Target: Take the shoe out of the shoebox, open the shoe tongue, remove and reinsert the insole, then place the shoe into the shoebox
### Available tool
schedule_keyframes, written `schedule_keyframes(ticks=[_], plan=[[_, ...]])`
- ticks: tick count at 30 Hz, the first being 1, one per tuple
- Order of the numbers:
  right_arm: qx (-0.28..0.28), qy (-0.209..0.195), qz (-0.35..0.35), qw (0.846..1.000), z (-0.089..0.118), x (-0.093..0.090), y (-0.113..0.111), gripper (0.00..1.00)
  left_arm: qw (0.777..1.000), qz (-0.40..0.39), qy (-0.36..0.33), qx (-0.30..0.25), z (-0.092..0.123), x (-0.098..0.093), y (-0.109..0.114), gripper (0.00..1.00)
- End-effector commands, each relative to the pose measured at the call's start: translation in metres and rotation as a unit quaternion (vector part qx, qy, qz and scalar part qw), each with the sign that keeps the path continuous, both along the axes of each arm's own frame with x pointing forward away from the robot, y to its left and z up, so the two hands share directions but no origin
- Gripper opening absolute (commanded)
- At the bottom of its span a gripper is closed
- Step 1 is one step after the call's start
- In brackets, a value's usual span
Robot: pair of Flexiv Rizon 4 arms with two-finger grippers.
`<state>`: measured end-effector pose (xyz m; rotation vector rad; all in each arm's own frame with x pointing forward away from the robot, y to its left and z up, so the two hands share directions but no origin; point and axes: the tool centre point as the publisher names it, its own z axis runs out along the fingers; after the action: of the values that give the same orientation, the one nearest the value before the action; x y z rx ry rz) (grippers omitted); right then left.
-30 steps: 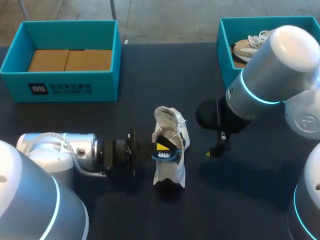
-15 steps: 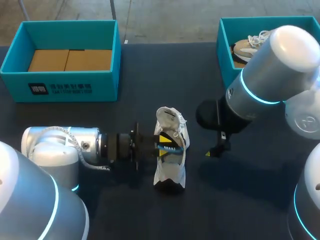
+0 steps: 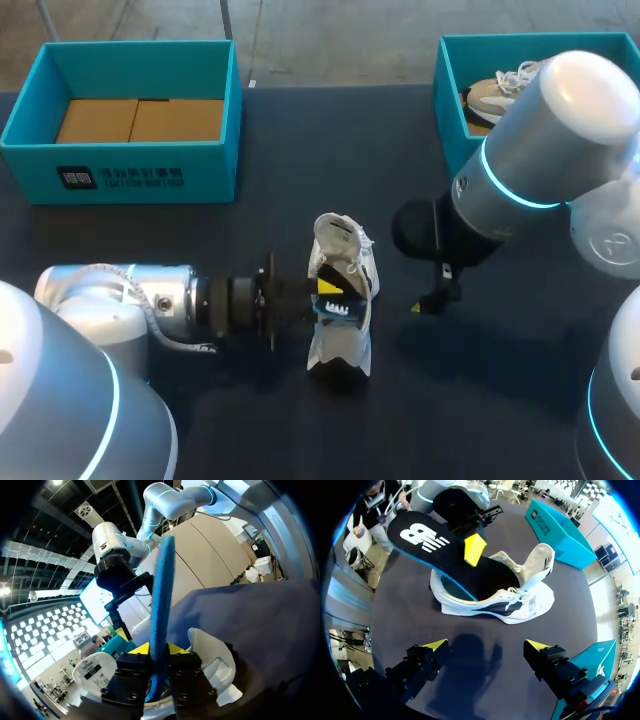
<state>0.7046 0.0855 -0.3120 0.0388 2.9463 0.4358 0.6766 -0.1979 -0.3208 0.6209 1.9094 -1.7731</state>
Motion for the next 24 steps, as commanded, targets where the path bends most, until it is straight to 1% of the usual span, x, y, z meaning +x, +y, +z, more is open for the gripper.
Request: schedule_keyframes(ticks=[1, 6, 13, 19, 22, 23, 24], plan=[[0.001, 0.0, 0.0, 1.0, -0.001, 0.0, 0.0, 1.0, 1.0, -0.008, 0.0, 0.006, -0.005, -0.001, 0.004, 0.0], [0.001, 0.0, 0.0, 1.0, -0.001, 0.0, 0.0, 1.0, 0.999, -0.025, -0.023, 0.018, -0.015, 0.008, 0.002, 0.0], [0.001, 0.0, 0.0, 1.0, -0.001, 0.0, 0.0, 1.0, 0.999, -0.033, -0.03, 0.031, -0.029, 0.022, -0.001, 0.0], [0.001, 0.0, 0.0, 1.0, -0.001, 0.0, 0.0, 1.0, 0.998, -0.034, -0.025, 0.045, -0.034, 0.031, -0.002, 0.0], [0.001, 0.0, 0.0, 1.0, -0.001, 0.0, 0.0, 1.0, 0.999, -0.026, -0.024, 0.039, -0.029, 0.03, -0.003, 0.0], [0.001, 0.0, 0.0, 1.0, -0.001, 0.0, 0.0, 1.0, 0.999, -0.022, -0.024, 0.035, -0.026, 0.028, -0.003, 0.08], [0.001, 0.0, 0.0, 1.0, -0.001, 0.0, 0.0, 1.0, 0.999, -0.02, -0.024, 0.031, -0.023, 0.026, -0.002, 0.27]])
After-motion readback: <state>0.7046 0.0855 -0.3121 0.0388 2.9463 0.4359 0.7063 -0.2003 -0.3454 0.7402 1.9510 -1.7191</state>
